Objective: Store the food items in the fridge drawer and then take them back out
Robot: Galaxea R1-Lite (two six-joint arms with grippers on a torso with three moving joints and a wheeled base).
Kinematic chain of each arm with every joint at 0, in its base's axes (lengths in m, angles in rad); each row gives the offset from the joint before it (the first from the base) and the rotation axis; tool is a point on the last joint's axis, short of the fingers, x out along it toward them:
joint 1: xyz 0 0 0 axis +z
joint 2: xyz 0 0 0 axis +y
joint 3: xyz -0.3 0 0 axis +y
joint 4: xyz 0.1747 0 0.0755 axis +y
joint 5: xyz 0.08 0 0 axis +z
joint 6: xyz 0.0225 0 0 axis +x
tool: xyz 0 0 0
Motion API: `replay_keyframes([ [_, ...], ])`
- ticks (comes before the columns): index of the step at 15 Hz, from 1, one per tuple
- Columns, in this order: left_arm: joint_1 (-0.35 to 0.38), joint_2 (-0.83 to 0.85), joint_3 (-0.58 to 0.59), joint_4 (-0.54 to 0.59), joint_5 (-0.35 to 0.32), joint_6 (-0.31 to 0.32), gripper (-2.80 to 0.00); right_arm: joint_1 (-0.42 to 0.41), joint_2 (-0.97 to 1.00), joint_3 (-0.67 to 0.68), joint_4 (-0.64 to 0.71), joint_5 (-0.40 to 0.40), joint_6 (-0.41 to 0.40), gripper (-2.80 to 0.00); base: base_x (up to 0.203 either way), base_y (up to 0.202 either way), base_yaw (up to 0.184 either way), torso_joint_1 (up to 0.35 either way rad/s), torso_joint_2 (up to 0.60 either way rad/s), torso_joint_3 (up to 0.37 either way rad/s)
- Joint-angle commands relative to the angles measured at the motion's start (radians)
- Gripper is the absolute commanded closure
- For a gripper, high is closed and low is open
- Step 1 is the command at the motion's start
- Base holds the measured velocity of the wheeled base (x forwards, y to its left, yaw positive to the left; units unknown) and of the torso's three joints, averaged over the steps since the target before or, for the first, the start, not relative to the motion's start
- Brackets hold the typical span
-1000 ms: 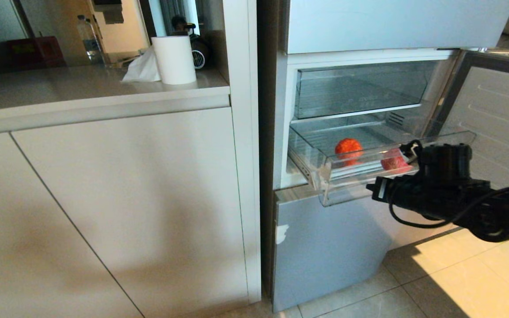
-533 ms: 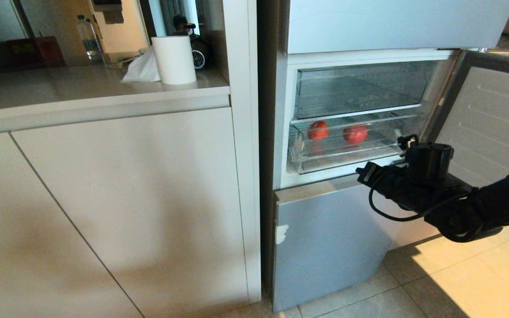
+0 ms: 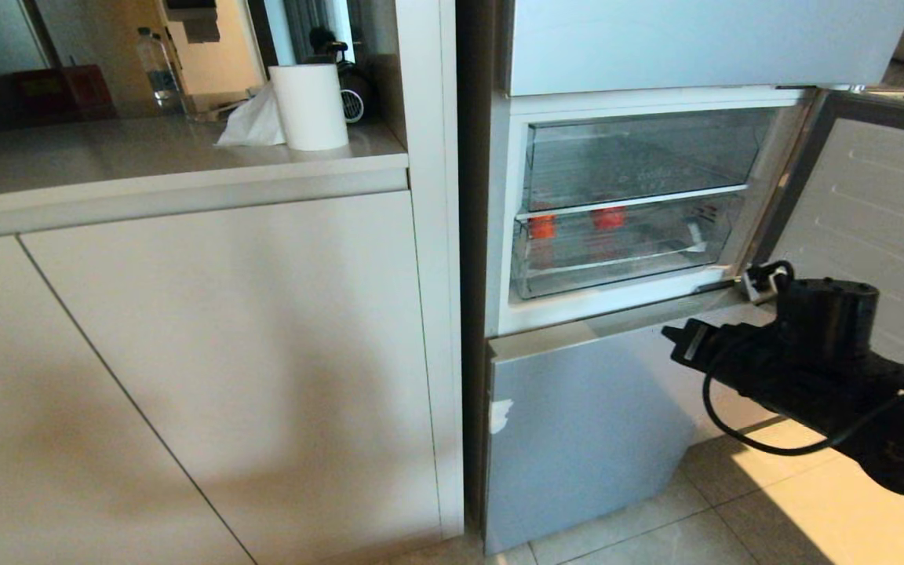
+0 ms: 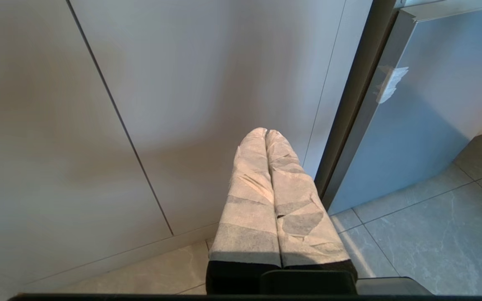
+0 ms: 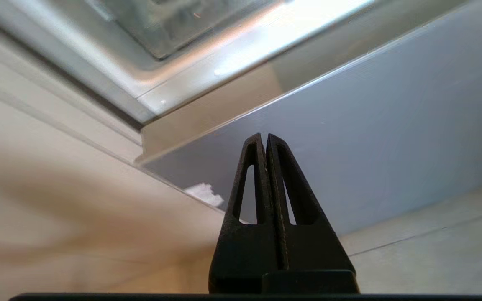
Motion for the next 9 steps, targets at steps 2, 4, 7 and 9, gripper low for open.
replay_keyframes([
  [2,0.000,-0.001,0.000,0.001,0.000,0.000,0.00,0.000,-0.331,0.161,-0.018,-0.005,-0.096,0.00,0.000,0.000,0.000,0.000,0.00,0.000],
  [4,0.000,-0.001,0.000,0.001,0.000,0.000,0.00,-0.003,-0.520,0.244,-0.016,-0.031,-0.129,0.00,0.000,0.000,0.000,0.000,0.00,0.000],
  [7,0.002,-0.001,0.000,0.001,0.000,0.000,0.00,-0.009,-0.729,0.427,-0.003,-0.105,-0.155,0.00,0.000,0.000,0.000,0.000,0.00,0.000],
  [9,0.000,-0.001,0.000,0.001,0.000,0.000,0.00,-0.012,-0.791,0.541,-0.003,-0.172,-0.159,0.00,0.000,0.000,0.000,0.000,0.00,0.000],
])
